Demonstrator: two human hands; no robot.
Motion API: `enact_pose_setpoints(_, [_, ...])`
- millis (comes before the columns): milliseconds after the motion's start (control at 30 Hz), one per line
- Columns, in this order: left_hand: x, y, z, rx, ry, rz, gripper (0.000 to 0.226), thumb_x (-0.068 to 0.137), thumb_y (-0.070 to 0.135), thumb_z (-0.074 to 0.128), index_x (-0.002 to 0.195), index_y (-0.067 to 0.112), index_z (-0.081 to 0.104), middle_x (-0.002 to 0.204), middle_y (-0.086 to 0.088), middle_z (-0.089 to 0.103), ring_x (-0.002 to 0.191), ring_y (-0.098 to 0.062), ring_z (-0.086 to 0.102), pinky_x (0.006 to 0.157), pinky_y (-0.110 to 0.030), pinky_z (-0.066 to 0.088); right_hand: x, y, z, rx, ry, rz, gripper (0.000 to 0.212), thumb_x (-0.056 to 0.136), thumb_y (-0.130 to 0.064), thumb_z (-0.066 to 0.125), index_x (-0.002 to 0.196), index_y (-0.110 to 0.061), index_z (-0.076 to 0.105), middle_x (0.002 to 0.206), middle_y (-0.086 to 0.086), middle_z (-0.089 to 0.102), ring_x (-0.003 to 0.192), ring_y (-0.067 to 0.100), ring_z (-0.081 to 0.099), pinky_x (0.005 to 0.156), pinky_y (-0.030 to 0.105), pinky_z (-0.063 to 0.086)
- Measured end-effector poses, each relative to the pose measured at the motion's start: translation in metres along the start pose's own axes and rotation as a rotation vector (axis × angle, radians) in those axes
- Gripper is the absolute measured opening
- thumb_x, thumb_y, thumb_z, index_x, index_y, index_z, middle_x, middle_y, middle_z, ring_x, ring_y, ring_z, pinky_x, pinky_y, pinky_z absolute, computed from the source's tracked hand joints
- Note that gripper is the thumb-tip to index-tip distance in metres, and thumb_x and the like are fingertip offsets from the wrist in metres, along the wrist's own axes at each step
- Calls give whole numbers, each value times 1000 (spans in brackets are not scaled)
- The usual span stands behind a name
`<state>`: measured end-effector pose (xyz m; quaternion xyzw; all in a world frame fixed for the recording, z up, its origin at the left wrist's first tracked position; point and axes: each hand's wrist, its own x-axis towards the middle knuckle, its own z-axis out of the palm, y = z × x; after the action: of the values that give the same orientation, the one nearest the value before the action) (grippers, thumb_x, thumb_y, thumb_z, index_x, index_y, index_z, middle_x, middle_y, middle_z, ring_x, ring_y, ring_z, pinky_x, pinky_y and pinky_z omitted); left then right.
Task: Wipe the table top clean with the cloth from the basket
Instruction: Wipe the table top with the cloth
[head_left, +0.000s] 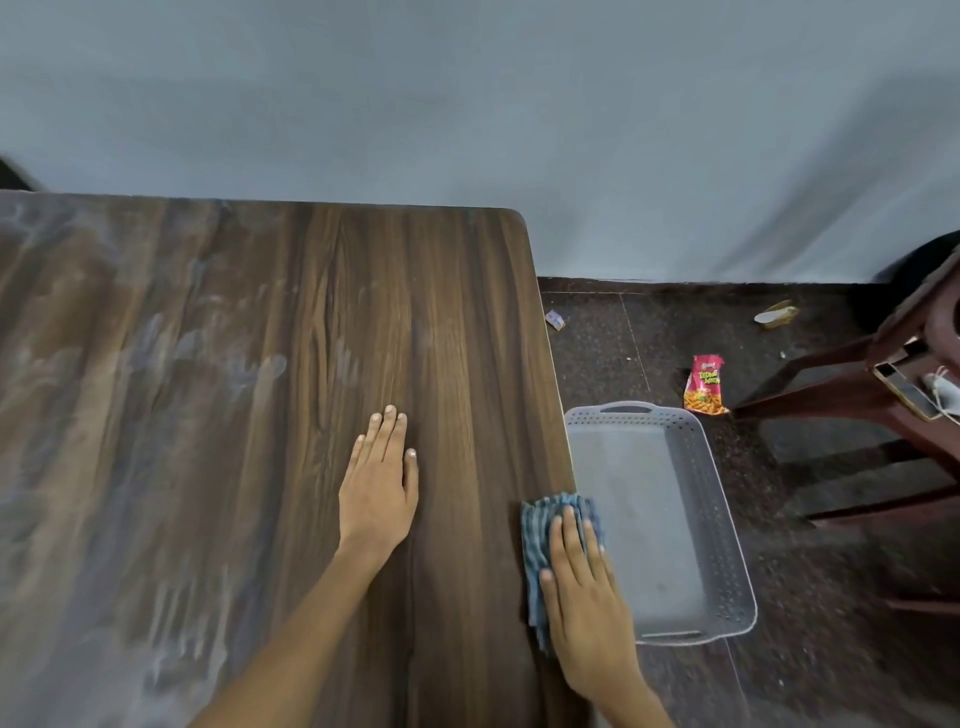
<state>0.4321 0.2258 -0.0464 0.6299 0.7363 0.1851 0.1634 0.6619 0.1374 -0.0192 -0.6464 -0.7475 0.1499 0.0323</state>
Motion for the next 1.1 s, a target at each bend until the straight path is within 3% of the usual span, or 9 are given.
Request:
enact_pose_setpoints(133, [-18, 3, -2, -1, -22, -11, 48, 101, 24, 27, 147, 10, 21, 156, -1, 16, 143, -9, 3, 118, -28, 4, 48, 4, -3, -19, 25, -15, 51, 103, -29, 20, 148, -15, -2, 156, -1, -8, 147, 20, -5, 119, 27, -7])
enact_pose_setpoints(333, [-46, 0, -6, 36, -62, 19, 49, 101, 26, 26, 147, 11, 15, 156, 0, 11, 143, -10, 0, 118, -28, 2, 138, -9, -10, -68, -2, 72, 53, 104, -27, 15, 150, -7, 0, 160, 10, 0, 147, 23, -5, 120, 33, -1])
enact_pose_setpoints(600, [-53, 1, -6, 28, -36, 18, 49, 101, 25, 27, 147, 11, 17, 156, 0, 13, 142, -9, 0, 117, -27, 2, 7, -2, 12, -9, -34, -13, 54, 103, -33, 16, 146, -18, -13, 155, -2, -17, 145, 16, -16, 117, 28, -9])
enact_pose_setpoints(900, [-58, -6, -8, 38, -51, 64, 49, 101, 26, 26, 147, 11, 16, 156, -1, 12, 142, -9, -1, 115, -25, -1, 135, -56, 6, -80, 46, 125, 54, 104, -29, 17, 150, -7, 2, 159, 13, -1, 147, 25, -2, 120, 37, 1])
enact_pose_setpoints(1033, [-66, -14, -10, 30, -88, 116, 51, 100, 19, 30, 147, 9, 15, 156, -4, 13, 145, -14, 5, 115, -25, -1, 104, -96, 30, -20, 27, -58, 53, 102, -28, 16, 150, -7, 5, 159, 12, 3, 147, 24, -2, 118, 35, -5])
enact_pose_setpoints(1100, [-70, -18, -10, 26, -93, 123, 53, 98, 16, 32, 147, 8, 13, 157, -4, 12, 144, -13, 5, 115, -23, -2, 55, -96, 34, 22, -22, -168, 53, 101, -28, 19, 149, -10, 11, 158, 8, 8, 146, 20, 2, 120, 36, 1])
